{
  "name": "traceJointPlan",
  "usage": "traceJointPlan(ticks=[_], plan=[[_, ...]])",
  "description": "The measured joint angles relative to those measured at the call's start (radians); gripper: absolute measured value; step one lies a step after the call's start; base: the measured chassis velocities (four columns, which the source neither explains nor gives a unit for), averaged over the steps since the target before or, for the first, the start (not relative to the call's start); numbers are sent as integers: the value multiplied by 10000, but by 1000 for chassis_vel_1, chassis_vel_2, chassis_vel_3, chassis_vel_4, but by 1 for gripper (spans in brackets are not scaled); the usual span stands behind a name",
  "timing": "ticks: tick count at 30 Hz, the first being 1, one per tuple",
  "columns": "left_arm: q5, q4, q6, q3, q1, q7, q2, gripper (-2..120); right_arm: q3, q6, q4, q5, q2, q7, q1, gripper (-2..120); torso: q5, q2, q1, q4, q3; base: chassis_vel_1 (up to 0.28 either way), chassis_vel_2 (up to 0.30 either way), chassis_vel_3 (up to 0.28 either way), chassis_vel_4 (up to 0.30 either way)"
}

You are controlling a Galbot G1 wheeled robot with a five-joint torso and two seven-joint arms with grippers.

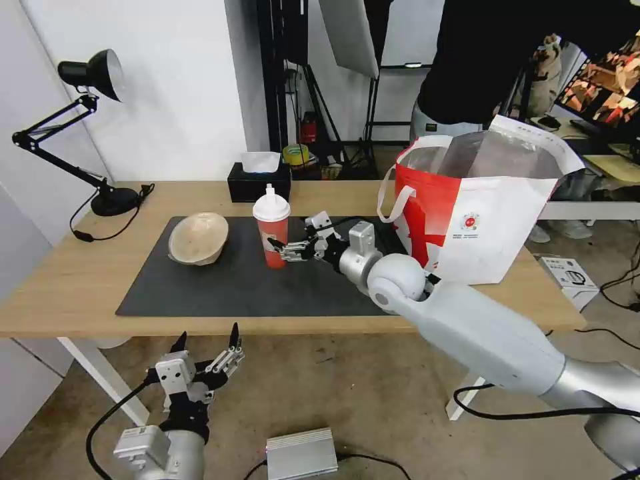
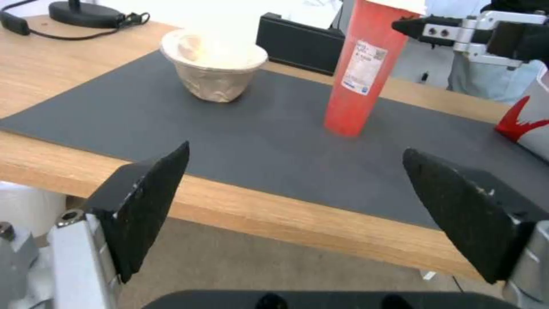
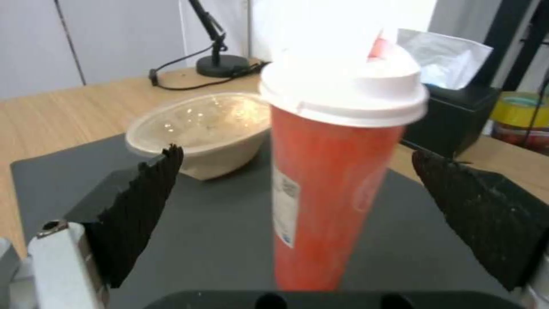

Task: Pick up the trash from the table and place it into the takeout bag.

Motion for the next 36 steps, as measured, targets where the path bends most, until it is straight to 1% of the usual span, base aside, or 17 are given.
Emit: traceJointPlan(ticks=[10, 36], plan=[[-7, -11, 0, -21, 14, 0, 10, 100, -109, -49, -184, -11, 291, 13, 52, 100, 0, 0, 0, 0, 0, 0, 0, 0, 0], [3, 90, -5, 56, -45, 0, -46, 100, -89, -12, -1084, -290, 636, 27, 208, 100, 1, -2, 0, 0, 0, 0, 0, 0, 0]])
